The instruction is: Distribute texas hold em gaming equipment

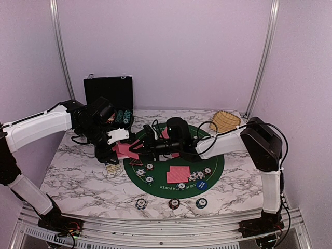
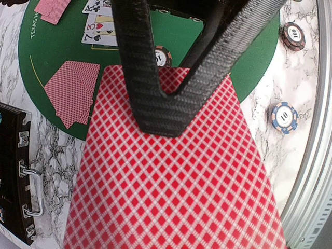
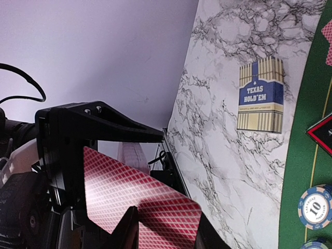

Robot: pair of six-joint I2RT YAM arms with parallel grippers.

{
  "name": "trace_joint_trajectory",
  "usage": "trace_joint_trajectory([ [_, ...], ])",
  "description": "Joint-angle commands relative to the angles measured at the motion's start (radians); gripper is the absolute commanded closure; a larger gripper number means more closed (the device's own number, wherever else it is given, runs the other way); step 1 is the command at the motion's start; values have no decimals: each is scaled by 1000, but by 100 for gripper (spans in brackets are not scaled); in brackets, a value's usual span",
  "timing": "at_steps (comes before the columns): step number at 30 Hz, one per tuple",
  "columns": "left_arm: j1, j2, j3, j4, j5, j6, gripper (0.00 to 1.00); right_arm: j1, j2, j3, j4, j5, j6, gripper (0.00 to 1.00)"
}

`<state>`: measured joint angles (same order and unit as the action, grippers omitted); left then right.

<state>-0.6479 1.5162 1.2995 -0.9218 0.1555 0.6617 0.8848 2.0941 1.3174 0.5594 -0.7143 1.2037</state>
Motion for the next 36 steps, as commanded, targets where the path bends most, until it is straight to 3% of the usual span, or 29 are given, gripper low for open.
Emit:
trace_joint_trajectory([
  [1, 1, -7, 14, -8, 5, 5, 100, -5, -43, -7, -34, -13, -18, 72],
  [27, 1, -6, 9, -8, 0, 4, 100, -95, -184, -153, 37, -39, 43, 100],
  [36, 3, -10, -8, -7, -17, 9, 100, -293, -294, -292, -77, -54, -70, 100],
])
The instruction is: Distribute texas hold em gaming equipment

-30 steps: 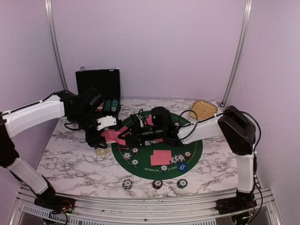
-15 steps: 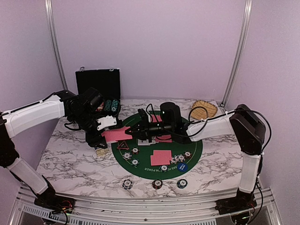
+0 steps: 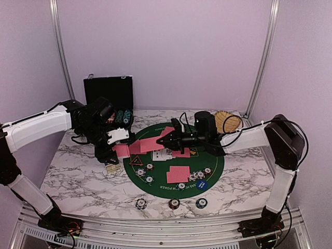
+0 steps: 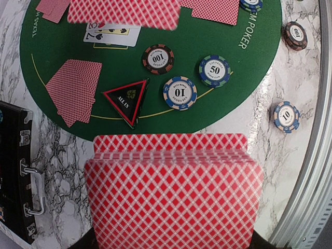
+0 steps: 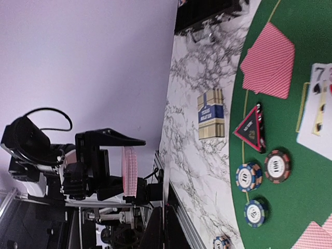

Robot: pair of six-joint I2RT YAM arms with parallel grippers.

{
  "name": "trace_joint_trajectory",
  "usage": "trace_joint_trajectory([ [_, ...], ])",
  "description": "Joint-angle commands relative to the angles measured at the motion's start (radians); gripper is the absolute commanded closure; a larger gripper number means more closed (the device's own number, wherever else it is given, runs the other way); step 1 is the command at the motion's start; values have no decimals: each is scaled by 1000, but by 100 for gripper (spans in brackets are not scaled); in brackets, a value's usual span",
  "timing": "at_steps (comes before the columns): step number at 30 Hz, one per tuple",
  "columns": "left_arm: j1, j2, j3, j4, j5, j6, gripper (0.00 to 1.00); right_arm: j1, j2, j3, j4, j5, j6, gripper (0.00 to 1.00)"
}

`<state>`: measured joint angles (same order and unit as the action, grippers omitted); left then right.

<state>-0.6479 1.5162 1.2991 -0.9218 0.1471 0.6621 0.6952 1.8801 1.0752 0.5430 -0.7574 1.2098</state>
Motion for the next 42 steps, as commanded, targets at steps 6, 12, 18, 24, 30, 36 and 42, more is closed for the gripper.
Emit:
trace_joint_trajectory([
  [6, 7, -17, -27, -6, -15, 8, 100, -266, -111, -110, -239, 20, -243, 100],
  [12, 16, -25, -39, -4, -21, 7, 100, -360, -75, -96, -379, 95, -393, 100],
  [18, 19, -28, -45, -2, -27, 4, 100, -379, 6, -37, -445, 138, -462, 100],
  [24, 21, -31, -49, 0, -25, 3, 100, -379, 58, 9, -466, 160, -489, 100],
  [30, 21, -28, -48, 0, -22, 1, 100, -381, 86, 30, -492, 190, -520, 100],
  [36, 21, -31, -49, 0, -25, -2, 100, -379, 96, 34, -525, 240, -564, 100],
  [42, 25, -24, -51, 6, -34, -7, 100, -374, 97, 32, -563, 292, -603, 100],
])
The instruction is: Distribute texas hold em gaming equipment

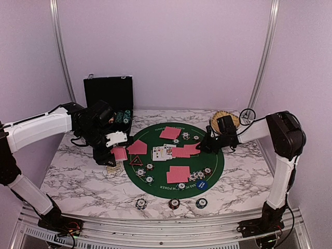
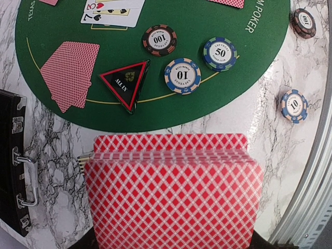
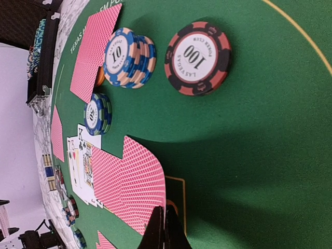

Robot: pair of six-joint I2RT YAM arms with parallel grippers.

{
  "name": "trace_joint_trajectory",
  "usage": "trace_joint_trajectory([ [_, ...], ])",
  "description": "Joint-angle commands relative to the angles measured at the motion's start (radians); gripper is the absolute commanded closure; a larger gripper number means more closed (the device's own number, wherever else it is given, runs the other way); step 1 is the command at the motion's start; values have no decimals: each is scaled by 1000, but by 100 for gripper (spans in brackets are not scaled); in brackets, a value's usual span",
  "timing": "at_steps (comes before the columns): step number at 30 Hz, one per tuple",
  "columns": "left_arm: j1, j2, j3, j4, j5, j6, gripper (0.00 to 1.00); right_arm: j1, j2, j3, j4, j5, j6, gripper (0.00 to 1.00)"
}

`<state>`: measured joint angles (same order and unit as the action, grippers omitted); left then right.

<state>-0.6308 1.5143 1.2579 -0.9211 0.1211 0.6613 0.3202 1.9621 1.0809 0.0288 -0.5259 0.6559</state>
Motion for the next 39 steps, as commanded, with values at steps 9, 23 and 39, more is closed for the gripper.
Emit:
trace_joint_trajectory([
  [9, 16, -20, -12, 13, -9, -17, 100, 36, 30, 74, -145, 166, -112, 99],
  [23, 20, -14, -16, 11, -15, -20, 100, 79, 38, 109, -205, 273, -169, 99],
  [39, 22, -20, -11, 11, -3, -16, 100, 134, 55, 200, -336, 437, -246, 91],
])
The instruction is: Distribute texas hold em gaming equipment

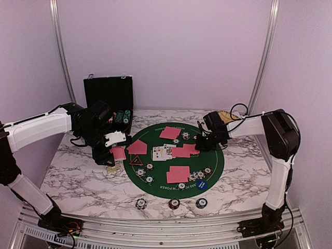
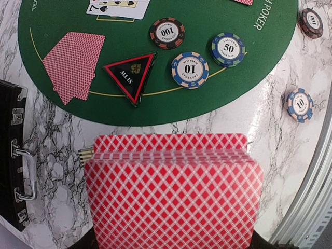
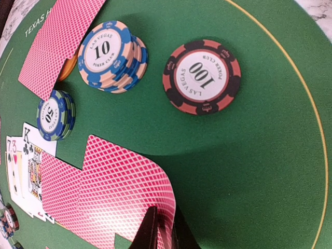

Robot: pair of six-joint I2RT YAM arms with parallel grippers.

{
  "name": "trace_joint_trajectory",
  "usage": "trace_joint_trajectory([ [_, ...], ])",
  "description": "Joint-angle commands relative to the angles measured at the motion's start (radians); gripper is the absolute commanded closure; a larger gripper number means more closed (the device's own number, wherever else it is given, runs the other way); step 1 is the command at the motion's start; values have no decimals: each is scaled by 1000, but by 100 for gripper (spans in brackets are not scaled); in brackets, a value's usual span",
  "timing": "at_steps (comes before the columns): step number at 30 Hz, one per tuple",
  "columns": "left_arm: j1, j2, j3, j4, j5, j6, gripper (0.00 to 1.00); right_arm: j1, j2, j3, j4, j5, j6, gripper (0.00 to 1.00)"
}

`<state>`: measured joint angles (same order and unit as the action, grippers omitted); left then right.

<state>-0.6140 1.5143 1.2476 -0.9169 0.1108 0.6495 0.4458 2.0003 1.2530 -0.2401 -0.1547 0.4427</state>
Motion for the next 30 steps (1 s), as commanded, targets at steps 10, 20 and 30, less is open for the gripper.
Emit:
trace_joint_trajectory([
  [10, 7, -29, -16, 9, 12, -5, 100, 10, -6, 44, -107, 80, -56, 70],
  [20, 15, -48, -41, 9, 11, -5, 100, 10, -96, 86, -195, 96, -58, 36],
  [30, 85, -41, -94, 51, -29, -18, 100, 10, -319, -71, -88, -30, 24, 32],
])
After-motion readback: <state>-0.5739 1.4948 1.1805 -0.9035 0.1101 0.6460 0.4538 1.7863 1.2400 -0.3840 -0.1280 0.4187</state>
